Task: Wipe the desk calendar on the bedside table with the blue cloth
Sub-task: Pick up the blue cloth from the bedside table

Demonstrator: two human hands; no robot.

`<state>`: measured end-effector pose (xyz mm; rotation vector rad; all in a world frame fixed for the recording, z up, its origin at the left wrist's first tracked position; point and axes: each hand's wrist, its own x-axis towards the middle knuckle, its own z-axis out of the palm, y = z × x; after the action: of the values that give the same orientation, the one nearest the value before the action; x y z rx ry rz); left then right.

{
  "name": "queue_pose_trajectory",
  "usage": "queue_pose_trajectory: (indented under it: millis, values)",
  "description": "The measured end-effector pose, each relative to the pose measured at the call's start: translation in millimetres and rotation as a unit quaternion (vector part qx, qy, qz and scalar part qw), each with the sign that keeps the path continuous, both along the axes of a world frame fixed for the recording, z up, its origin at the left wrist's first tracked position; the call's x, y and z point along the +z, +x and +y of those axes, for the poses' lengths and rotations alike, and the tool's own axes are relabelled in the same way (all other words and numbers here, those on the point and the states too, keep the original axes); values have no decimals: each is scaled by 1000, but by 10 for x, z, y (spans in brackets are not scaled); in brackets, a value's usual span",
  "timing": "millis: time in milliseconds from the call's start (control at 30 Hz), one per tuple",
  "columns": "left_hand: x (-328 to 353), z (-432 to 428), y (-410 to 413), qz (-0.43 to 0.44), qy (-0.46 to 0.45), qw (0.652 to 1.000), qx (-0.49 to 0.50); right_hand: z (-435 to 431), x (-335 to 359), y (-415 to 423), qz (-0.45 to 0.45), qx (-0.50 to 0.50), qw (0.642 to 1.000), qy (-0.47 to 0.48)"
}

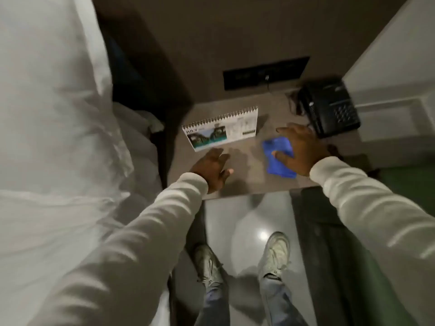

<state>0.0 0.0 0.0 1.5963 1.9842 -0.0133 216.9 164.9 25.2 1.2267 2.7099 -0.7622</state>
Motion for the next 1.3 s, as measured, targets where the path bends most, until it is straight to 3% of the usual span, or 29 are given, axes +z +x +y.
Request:
queue_pose_trajectory:
  millis: [200, 367, 500, 633, 800, 967, 1100, 1200, 1300]
  values:
    - [-1215, -84, 93, 48, 9, 999, -5, -108, -1174, -59, -27, -46, 997, 61]
    - [-1707, -280, 196, 117, 91, 989, -14, -260, -1692, -130, -14, -113, 991, 75]
    - [-1762, -302, 184, 138, 109, 984, -16, -316, -1863, -212, 18, -165, 976, 141]
    - [-1661, -293, 56, 95, 89, 991, -42, -266, -1928, -299, 17, -215, 960, 177]
    - [-1172, -209, -258, 113, 114, 973, -167, -224, -1878, -326, 83, -271, 944, 171]
    - [-628, -53, -637, 208, 239, 912, -260, -441, -1824, -491, 217, -370, 893, 136]
    - [-330, 184, -991, 239, 318, 885, -243, -844, -1895, -751, 371, -377, 831, 172]
    - [-220, 371, -1295, 257, 294, 889, -238, -985, -1937, -1003, 454, -386, 785, 166]
    - [-221, 493, -1509, 267, 228, 889, -293, -1017, -1866, -1258, 502, -396, 751, 166]
